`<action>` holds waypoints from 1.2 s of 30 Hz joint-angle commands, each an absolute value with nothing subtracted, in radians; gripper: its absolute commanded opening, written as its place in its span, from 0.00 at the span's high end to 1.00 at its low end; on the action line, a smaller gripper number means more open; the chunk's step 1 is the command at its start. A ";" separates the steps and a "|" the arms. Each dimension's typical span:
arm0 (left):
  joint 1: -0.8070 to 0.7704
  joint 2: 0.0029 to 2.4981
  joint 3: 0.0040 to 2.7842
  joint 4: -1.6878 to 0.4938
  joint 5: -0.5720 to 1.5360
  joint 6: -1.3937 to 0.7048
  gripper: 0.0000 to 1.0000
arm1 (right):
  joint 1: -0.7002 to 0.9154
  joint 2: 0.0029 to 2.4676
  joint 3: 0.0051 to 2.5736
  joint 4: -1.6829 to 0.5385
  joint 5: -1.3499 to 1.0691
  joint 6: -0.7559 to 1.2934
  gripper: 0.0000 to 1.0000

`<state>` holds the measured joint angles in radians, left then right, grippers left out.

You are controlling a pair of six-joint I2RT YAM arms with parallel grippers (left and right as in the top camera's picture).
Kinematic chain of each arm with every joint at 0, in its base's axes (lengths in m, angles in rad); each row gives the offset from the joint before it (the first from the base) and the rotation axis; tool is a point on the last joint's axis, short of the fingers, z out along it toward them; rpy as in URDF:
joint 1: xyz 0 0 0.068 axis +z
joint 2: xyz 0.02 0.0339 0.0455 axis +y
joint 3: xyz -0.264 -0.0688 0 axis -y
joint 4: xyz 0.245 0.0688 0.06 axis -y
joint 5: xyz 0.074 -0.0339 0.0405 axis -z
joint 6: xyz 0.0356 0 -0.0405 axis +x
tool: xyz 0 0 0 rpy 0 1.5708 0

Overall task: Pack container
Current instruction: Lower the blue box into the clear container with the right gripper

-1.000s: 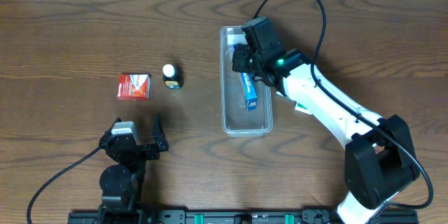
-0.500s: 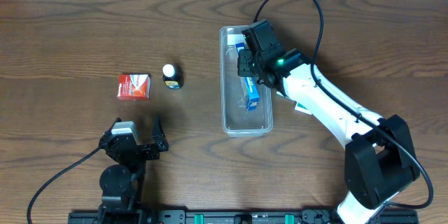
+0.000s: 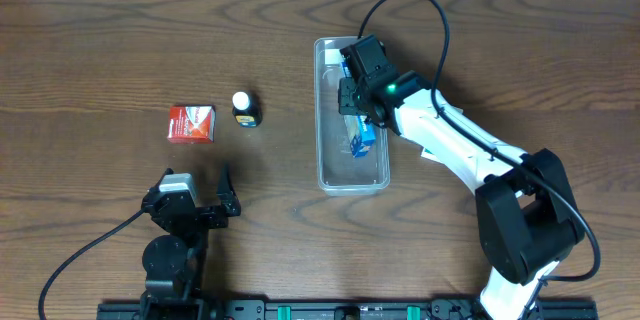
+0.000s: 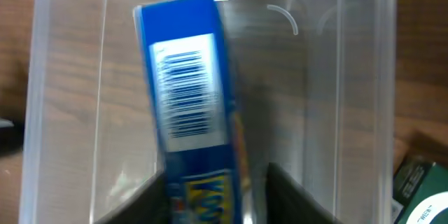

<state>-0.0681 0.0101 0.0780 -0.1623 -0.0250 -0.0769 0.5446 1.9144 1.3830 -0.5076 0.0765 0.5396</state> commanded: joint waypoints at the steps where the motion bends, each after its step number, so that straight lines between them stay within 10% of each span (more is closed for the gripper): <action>1: -0.072 0.004 0.050 -0.174 -0.018 -0.064 0.02 | 0.550 1.916 1.386 -0.496 0.090 0.542 0.75; 36: -0.072 0.004 0.050 -0.174 -0.018 -0.064 0.02 | 0.550 1.933 1.385 -0.375 0.046 0.779 0.74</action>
<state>-0.0685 0.0101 0.0780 -0.1623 -0.0254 -0.0769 0.5446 1.9156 1.3830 -0.3923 0.0547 0.7704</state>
